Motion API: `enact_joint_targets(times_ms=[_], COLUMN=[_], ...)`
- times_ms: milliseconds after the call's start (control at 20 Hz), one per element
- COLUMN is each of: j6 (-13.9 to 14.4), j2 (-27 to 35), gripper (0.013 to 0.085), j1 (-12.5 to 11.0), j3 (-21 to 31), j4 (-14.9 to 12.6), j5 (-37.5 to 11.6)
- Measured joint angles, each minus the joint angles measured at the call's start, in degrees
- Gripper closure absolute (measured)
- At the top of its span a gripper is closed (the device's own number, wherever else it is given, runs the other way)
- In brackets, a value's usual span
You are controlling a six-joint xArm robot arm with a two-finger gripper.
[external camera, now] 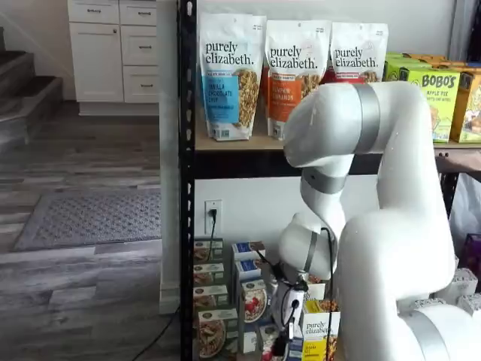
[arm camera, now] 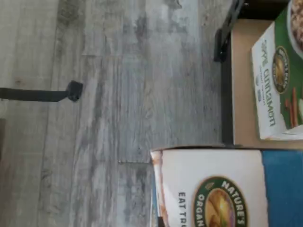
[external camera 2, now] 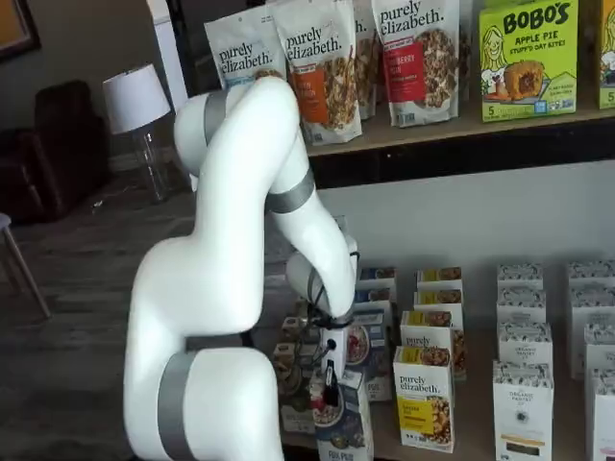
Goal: Pick up the blue and white box that is on the bottom shelf, the second box from the left
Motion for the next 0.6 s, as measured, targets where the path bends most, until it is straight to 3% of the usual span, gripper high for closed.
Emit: enact_joint_targets(times_ms=[500,600], j6=[-1.3,-0.5], j2=[-10.3,-12.3], gripper=[0.053,0.053], j1=[0.3,0.4], j3=[12.4,14.4], j4=[1.3,0.6], j5=[-1.2,-1.0])
